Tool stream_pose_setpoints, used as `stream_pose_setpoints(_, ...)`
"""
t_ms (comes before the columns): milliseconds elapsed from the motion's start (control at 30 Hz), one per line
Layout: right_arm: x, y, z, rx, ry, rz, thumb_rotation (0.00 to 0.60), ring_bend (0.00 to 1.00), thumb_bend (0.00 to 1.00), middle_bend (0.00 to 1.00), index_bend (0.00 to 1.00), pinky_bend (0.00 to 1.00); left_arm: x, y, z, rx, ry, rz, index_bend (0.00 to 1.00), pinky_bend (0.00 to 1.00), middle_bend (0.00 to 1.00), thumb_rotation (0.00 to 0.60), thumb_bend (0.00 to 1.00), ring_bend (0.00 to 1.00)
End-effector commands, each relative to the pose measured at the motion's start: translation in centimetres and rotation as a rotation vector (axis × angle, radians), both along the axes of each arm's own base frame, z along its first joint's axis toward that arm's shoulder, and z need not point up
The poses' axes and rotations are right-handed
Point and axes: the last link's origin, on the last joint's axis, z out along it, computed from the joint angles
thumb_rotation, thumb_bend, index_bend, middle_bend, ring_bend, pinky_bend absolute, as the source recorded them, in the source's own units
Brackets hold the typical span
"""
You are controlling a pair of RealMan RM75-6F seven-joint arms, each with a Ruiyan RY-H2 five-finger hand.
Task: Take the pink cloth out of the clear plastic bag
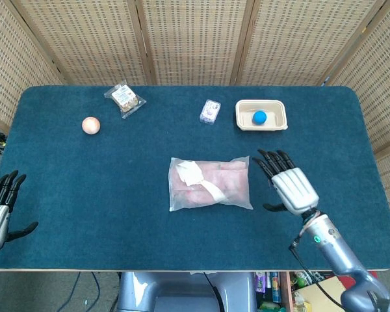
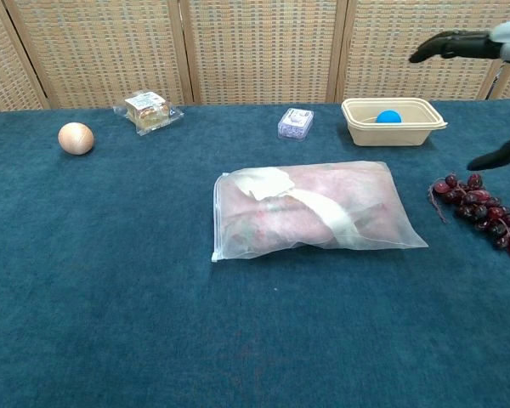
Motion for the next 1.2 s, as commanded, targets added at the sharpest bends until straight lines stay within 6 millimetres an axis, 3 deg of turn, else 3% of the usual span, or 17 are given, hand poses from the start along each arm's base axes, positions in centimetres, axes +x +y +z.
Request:
stream_pose_setpoints(33, 4.7, -2.8, -3.3, 0.108, 0.005, 0.006, 0.600, 0.00, 0.00, 0.00, 0.00, 0.00, -0.1, 0.2, -0.1, 0.000, 0.004, 0.005, 0.00, 0.00, 0.00, 0.600, 0.11, 0.00)
stream_pose_setpoints(167, 5.7, -4.2, -5.9, 0.152, 0.036, -0.045, 0.600, 0.00, 0.00, 0.00, 0.00, 0.00, -0.1, 0.4, -0.2, 0.000, 0.008, 0.009, 0.00, 0.00, 0.00, 0.600, 0.11, 0.00)
stream_pose_setpoints(433, 5.5, -5.5, -10.7, 0.240, 0.116, -0.206, 0.600, 0.00, 0.00, 0.00, 0.00, 0.00, -0.1, 0.6, -0.4, -0.007, 0.011, 0.012, 0.00, 0.00, 0.00, 0.600, 0.11, 0.00)
stream_pose_setpoints(1000, 6.2, -7.4, -14.8, 0.245, 0.142, -0.303, 0.600, 0.00, 0.00, 0.01, 0.00, 0.00, -0.4, 1.1, -0.7, -0.016, 0.014, 0.040, 0.00, 0.00, 0.00, 0.600, 0.11, 0.00)
stream_pose_setpoints(1067, 6.1, -7.6, -15.0, 0.233, 0.149, -0.296, 0.600, 0.01, 0.00, 0.06, 0.00, 0.04, -0.5, 1.2, -0.7, -0.016, 0.015, 0.042, 0.00, 0.00, 0.00, 0.600, 0.11, 0.00)
stream_pose_setpoints(1167, 6.1, -7.8, -15.2, 0.220, 0.153, -0.284, 0.600, 0.16, 0.00, 0.26, 0.10, 0.28, -0.5, 1.2, -0.8, -0.017, 0.016, 0.045, 0.00, 0.00, 0.00, 0.600, 0.11, 0.00)
stream_pose_setpoints(1200, 6.1, -7.8, -15.3, 0.217, 0.153, -0.281, 0.600, 0.23, 0.00, 0.33, 0.19, 0.37, -0.5, 1.3, -0.8, -0.018, 0.016, 0.046, 0.00, 0.00, 0.00, 0.600, 0.11, 0.00)
